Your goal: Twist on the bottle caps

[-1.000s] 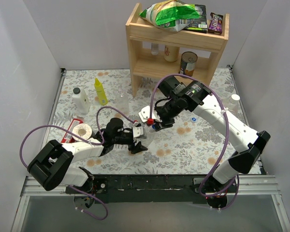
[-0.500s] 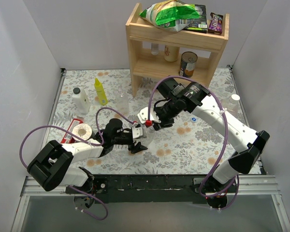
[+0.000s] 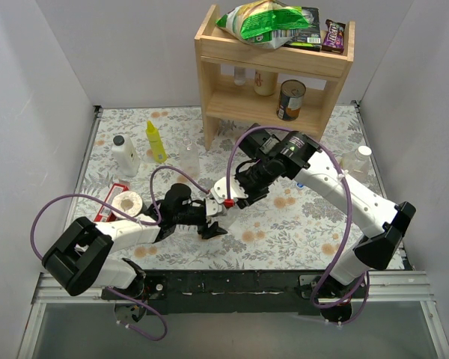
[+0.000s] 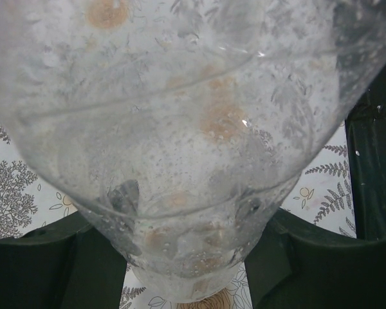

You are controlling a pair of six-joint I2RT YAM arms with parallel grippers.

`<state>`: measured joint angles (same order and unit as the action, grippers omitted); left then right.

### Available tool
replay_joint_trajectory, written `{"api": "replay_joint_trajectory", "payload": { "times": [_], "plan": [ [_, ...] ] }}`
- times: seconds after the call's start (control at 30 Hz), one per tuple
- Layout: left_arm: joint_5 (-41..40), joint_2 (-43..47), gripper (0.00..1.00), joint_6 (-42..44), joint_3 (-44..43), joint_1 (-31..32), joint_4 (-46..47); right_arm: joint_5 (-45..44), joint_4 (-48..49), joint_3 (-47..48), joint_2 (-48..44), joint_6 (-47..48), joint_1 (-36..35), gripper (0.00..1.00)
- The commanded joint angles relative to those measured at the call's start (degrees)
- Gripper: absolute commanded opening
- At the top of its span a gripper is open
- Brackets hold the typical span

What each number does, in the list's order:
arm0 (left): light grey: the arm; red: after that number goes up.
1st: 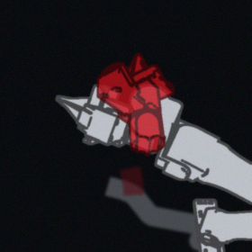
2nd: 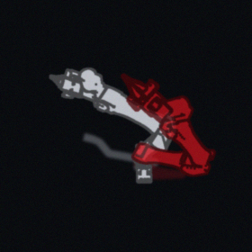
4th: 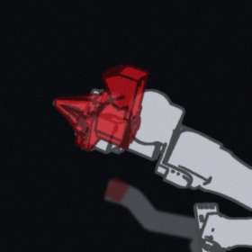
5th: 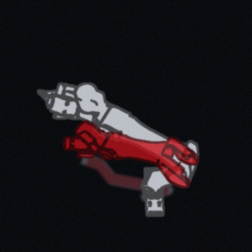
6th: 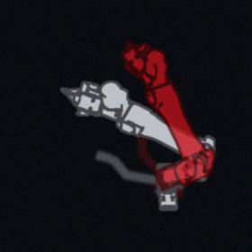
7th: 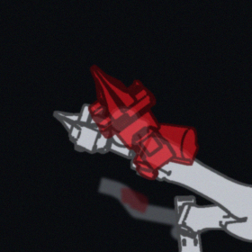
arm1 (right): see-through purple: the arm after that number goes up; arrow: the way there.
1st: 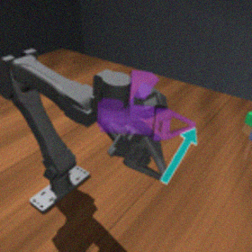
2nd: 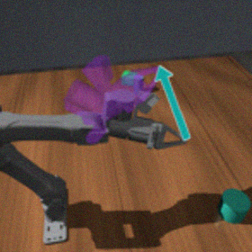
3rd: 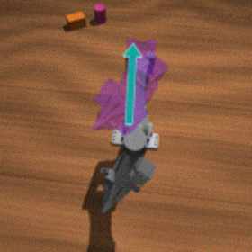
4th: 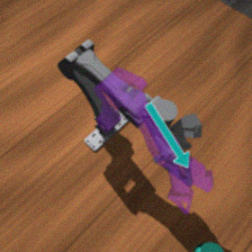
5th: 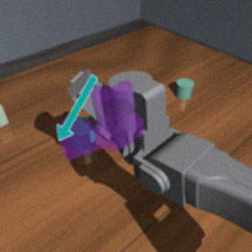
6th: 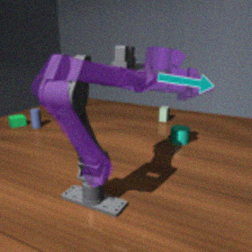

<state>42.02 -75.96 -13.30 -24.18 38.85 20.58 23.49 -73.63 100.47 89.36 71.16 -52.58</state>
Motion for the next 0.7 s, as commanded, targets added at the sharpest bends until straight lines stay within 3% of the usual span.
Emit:
{"api": "replay_joint_trajectory", "payload": {
  "times": [0.0, 0.67],
  "plan": [
    [-0.27, 1.70, 0.00, 1.17, -2.44, 0.26, -1.59, -2.30, -1.35, 1.49, -0.15, 3.20, -1.12, 0.36],
    [-0.89, 0.20, 0.00, 3.10, -7.54, 0.52, -10.82, -13.73, -1.35, -4.58, -2.00, 13.04, -4.02, 0.36]
  ]
}}
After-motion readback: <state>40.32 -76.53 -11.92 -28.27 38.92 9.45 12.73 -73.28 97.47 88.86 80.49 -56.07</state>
